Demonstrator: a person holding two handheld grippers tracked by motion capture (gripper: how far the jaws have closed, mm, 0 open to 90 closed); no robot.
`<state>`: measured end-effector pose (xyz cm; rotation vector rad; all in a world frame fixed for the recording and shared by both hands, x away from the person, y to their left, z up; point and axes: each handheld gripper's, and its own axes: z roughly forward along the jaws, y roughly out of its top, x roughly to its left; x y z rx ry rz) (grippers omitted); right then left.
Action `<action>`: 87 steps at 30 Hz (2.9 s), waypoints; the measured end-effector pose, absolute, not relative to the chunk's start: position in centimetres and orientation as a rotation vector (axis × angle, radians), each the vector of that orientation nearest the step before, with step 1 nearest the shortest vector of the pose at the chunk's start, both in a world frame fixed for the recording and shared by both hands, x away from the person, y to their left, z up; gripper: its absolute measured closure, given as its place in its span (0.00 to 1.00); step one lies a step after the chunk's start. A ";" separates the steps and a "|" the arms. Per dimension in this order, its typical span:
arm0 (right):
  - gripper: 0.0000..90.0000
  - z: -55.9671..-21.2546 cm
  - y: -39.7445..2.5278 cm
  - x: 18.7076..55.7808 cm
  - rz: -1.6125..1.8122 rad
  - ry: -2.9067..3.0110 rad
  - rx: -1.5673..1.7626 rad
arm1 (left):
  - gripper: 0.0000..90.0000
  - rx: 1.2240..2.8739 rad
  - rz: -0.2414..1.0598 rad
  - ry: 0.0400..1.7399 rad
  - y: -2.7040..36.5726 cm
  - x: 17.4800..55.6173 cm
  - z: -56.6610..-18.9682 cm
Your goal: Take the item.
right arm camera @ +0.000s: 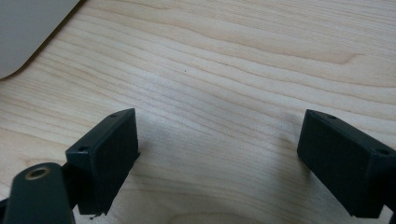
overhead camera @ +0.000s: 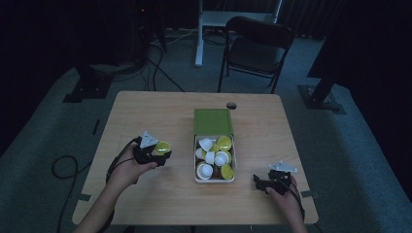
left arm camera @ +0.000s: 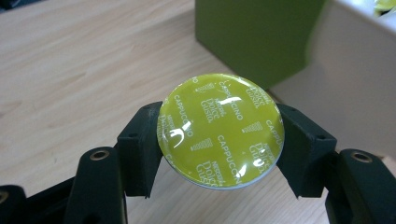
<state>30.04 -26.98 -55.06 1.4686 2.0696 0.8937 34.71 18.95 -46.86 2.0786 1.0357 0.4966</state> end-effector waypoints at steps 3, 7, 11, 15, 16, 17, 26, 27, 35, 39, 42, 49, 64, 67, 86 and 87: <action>0.13 -55.1 -27.0 30.0 0.894 2.070 1.468 | 0.42 2.078 0.492 1.061 19.6 34.6 -47.5; 0.13 -55.1 -27.0 30.0 0.894 2.070 1.469 | 0.42 2.073 0.489 1.088 20.4 34.4 -48.3; 0.13 -55.1 -27.0 30.0 0.894 2.069 1.469 | 0.42 2.063 0.492 1.105 21.2 34.1 -48.8; 0.13 -55.1 -27.0 30.0 0.894 2.069 1.468 | 0.42 2.061 0.495 1.122 21.8 33.8 -49.2; 0.13 -55.1 -27.0 30.0 0.894 2.070 1.469 | 0.42 2.056 0.499 1.123 22.0 33.6 -49.3; 0.13 -55.1 -27.0 30.0 0.893 2.069 1.469 | 0.42 2.054 0.498 1.125 22.1 33.5 -49.4; 0.13 -55.1 -27.0 30.0 0.894 2.069 1.469 | 0.42 2.043 0.504 1.147 23.1 32.8 -50.2; 0.13 -55.1 -27.0 30.0 0.894 2.069 1.469 | 0.42 2.038 0.509 1.146 23.2 32.7 -50.3; 0.13 -55.1 -27.0 30.0 0.894 2.069 1.469 | 0.42 2.048 0.514 1.162 23.8 32.6 -51.0; 0.13 -55.1 -27.0 30.0 0.894 2.069 1.469 | 0.42 2.045 0.514 1.169 24.1 32.4 -51.3; 0.13 -55.1 -27.0 30.0 0.894 2.069 1.469 | 0.42 2.040 0.511 1.179 24.3 32.4 -51.5; 0.13 -55.1 -27.0 30.0 0.894 2.069 1.469 | 0.42 2.052 0.510 1.178 24.6 32.4 -52.1; 0.13 -55.1 -27.0 30.0 0.894 2.069 1.469 | 0.42 2.073 0.512 1.169 24.9 32.5 -52.9; 0.13 -55.1 -27.0 30.0 0.894 2.069 1.469 | 0.42 2.082 0.512 1.166 24.8 32.5 -53.1; 0.13 -55.1 -27.0 30.0 0.894 2.069 1.469 | 0.31 2.058 0.518 1.142 25.0 32.1 -51.1; 0.13 -55.1 -27.0 30.0 0.893 2.069 1.469 | 0.31 2.057 0.522 1.137 25.0 32.1 -50.8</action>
